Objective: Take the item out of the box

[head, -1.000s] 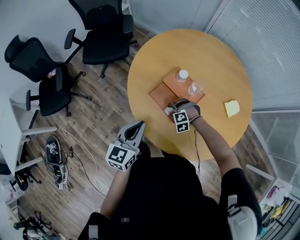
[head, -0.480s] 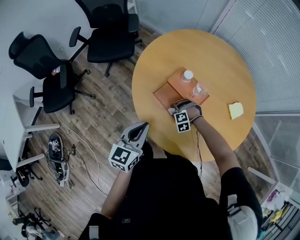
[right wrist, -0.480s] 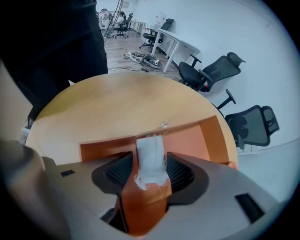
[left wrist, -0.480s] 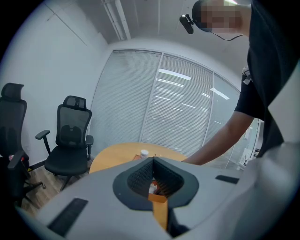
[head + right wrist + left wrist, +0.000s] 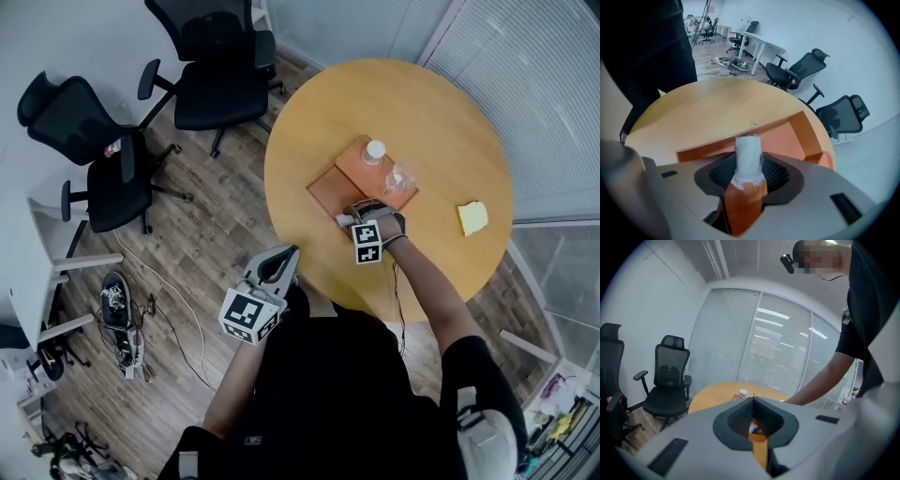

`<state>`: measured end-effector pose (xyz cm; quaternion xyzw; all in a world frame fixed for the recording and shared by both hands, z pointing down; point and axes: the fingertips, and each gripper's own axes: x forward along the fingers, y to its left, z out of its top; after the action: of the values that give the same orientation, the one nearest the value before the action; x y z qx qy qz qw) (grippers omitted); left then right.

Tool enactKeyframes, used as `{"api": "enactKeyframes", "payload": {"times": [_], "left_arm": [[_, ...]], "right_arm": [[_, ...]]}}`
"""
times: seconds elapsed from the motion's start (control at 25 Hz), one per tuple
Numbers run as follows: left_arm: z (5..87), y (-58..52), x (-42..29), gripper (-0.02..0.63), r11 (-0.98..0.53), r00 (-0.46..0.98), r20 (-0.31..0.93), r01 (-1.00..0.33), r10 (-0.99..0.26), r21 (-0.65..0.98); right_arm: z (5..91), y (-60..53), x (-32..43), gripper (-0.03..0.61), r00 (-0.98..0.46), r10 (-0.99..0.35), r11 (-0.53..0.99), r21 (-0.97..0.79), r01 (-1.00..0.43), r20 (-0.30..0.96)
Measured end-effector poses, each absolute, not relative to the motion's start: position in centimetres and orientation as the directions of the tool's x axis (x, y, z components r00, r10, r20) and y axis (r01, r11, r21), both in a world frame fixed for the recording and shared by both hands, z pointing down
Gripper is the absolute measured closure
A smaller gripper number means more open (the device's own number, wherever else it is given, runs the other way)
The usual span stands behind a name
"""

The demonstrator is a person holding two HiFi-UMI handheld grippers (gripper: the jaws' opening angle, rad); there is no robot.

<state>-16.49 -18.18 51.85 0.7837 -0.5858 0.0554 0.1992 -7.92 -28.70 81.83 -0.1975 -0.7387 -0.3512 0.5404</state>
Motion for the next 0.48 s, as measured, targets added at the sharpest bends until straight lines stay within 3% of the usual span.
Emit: {"api": "enactKeyframes", "payload": {"times": [0.48], "left_arm": [[51.1,-19.8,-15.1,0.607,-0.326,0.389,0.295,-0.914,-0.873,0.241]], "right_arm": [[77.0,-28.3,-7.7,0.411,-0.45,-0.135,0.767,0.381,0.516,0.883]]}}
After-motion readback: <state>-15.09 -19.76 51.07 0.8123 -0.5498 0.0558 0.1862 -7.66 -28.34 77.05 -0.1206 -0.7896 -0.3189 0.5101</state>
